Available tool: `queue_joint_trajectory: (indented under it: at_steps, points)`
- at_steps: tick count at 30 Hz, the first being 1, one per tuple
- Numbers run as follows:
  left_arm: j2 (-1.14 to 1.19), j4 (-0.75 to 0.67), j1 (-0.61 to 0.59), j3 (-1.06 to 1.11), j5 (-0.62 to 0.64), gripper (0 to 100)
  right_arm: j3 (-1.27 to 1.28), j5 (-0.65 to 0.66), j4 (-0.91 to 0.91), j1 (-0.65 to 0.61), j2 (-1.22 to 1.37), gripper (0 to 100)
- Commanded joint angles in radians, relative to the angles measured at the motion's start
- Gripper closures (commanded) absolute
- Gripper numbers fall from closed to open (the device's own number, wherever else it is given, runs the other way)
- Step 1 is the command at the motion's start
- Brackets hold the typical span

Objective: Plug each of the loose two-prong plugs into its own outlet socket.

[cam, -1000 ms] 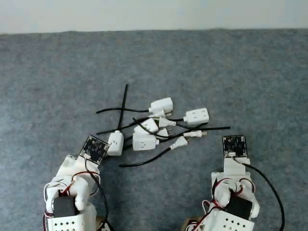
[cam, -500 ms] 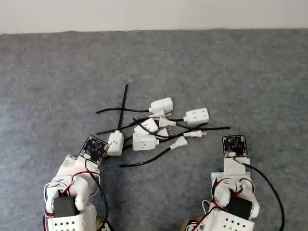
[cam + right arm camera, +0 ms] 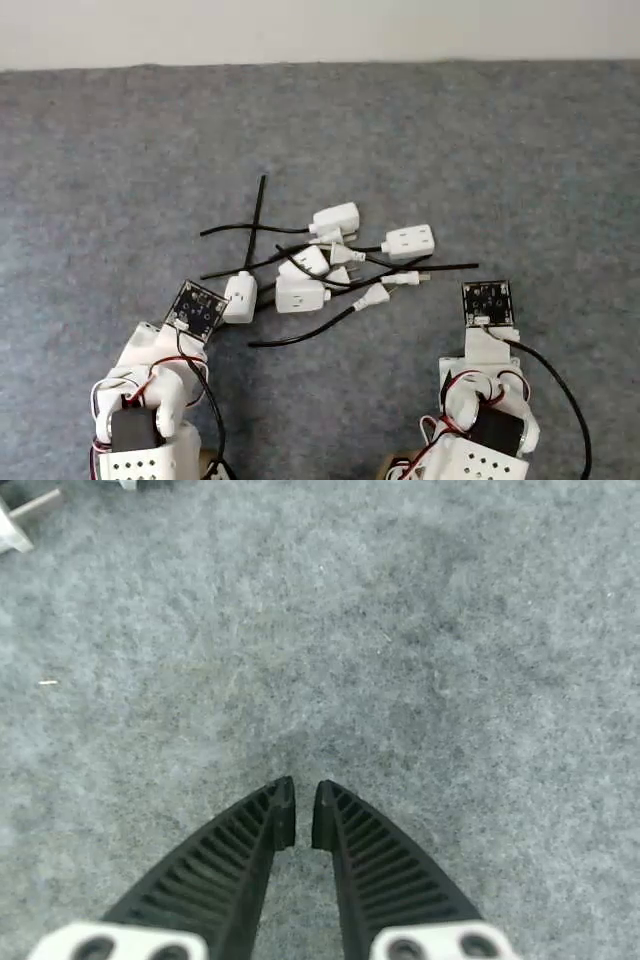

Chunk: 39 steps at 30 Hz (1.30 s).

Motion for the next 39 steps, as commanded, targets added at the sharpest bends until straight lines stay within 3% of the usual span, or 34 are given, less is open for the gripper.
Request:
queue_joint_trajectory:
  at_steps: [1,6,12,19,32,39]
  points:
    - [-0.011,-0.02,0.006,-0.007,-0.006,99,0.017,-0.006,0.005,0.008,-0.012,94.7]
    - [-0.011,-0.02,0.009,-0.007,-0.006,99,0.017,-0.006,0.004,-0.015,-0.012,94.5]
    - [-0.009,-0.02,0.054,-0.007,-0.006,99,0.017,-0.006,0.005,-0.209,-0.012,94.6]
    - [-0.011,-0.02,0.049,-0.007,-0.006,99,0.017,-0.006,0.005,-0.314,-0.012,94.7]
    - [-0.012,-0.12,-0.112,-0.007,-0.005,99,-0.011,-0.005,-0.067,-0.28,-0.013,94.3]
    - [-0.009,-0.172,-0.043,-0.025,0.006,99,0.008,-0.006,-0.245,-0.214,-0.012,94.3]
